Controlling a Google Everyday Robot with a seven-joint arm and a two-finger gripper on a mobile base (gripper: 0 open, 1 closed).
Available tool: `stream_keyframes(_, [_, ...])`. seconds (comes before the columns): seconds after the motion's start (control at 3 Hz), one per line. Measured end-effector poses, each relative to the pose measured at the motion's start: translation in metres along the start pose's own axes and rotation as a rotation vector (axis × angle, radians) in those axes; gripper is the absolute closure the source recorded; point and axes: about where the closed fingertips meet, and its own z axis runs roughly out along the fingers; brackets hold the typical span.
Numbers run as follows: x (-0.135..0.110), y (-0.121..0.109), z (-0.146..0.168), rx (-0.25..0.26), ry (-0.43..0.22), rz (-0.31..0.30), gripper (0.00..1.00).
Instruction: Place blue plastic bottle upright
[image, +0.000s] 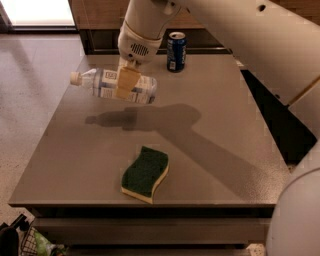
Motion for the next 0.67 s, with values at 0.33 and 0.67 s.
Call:
stream_keyframes(0.33, [0.004,0.011,-0.013,0.059,-0.124,0.003,1.00])
stream_keyframes(0.67, [0.002,0.049,-0.001,0.100,-0.314,-0.018,1.00])
